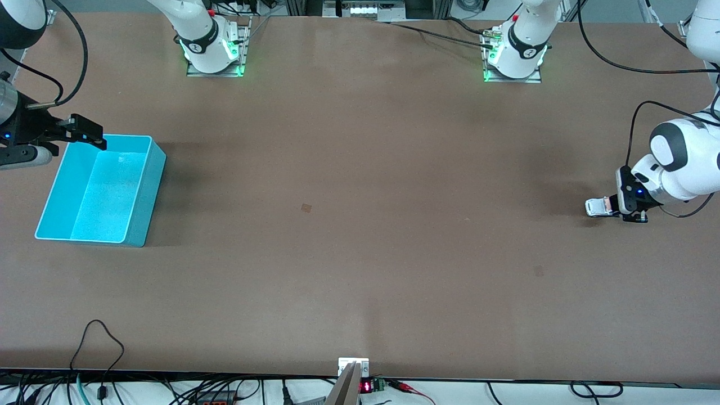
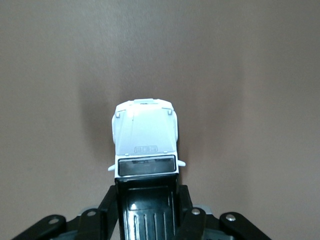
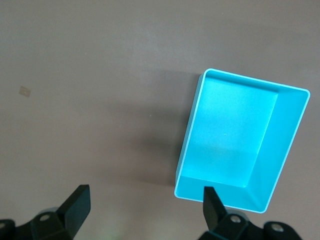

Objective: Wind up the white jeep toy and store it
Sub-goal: 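Drag the jeep backward along the table with the left gripper, then open the left gripper to release the jeep, then raise the left gripper away while the right gripper moves over the bin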

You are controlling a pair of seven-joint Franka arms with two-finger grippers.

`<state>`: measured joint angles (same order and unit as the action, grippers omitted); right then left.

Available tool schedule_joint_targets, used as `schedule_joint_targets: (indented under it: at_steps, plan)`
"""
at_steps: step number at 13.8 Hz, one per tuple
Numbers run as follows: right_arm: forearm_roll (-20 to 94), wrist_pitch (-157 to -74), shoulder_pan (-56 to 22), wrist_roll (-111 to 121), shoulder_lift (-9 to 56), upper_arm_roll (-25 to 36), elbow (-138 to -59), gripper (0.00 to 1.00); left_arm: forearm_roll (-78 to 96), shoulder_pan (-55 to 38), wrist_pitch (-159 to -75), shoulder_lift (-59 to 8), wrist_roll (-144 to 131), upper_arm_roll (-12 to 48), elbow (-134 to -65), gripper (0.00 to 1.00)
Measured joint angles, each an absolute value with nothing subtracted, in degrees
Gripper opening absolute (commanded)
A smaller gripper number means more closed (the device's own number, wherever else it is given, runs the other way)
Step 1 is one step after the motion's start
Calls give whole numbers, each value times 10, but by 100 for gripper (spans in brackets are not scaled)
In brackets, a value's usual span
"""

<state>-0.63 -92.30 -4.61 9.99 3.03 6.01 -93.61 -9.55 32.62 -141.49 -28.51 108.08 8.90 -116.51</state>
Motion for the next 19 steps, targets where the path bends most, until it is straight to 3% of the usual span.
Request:
schedule_joint_targets:
  at_steps: [2, 6, 13, 19]
  plan:
    - [-6, -923, -46, 100, 30, 60, -936, 100, -101, 330, -1415, -287, 1081, 89, -1163, 100]
    - [-6, -923, -46, 100, 30, 60, -936, 100, -103, 333, -1403, -308, 1086, 121, -1153, 100]
    - [-6, -923, -46, 100, 30, 60, -936, 100, -103, 331, -1281, -197, 1086, 204, -1139, 100]
    - [-6, -923, -46, 100, 30, 60, -936, 100, -103, 313, -1281, -192, 1084, 250, -1144, 100]
